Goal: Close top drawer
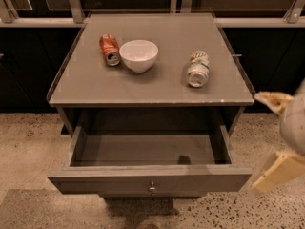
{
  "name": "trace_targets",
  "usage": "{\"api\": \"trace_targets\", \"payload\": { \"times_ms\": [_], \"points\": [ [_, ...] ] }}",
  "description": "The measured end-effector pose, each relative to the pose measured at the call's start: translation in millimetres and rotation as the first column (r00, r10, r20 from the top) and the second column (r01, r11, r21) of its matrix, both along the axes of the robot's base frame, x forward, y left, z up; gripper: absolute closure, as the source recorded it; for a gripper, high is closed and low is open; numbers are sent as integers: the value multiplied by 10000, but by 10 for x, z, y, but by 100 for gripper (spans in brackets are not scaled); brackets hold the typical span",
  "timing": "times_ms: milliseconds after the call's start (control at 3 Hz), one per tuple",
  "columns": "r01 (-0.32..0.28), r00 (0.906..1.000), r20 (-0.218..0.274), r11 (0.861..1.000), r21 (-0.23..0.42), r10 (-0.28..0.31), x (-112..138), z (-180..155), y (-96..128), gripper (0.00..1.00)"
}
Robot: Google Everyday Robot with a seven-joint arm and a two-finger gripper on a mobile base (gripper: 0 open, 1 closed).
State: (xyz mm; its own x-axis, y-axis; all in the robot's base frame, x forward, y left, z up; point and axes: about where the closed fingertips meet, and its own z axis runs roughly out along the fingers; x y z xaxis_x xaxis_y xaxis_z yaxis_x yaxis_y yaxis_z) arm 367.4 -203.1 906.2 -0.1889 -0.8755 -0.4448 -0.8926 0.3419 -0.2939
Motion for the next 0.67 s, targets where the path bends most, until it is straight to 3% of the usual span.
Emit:
{"api": "trace_targets", "payload": {
  "times_ms": [333, 667],
  "points": [
    [695, 9970, -452, 9824, 1736, -626, -164, -784, 98, 0],
    [1293, 9759, -2080, 9430, 3065, -662, -371, -1953, 358, 0]
  ]
}}
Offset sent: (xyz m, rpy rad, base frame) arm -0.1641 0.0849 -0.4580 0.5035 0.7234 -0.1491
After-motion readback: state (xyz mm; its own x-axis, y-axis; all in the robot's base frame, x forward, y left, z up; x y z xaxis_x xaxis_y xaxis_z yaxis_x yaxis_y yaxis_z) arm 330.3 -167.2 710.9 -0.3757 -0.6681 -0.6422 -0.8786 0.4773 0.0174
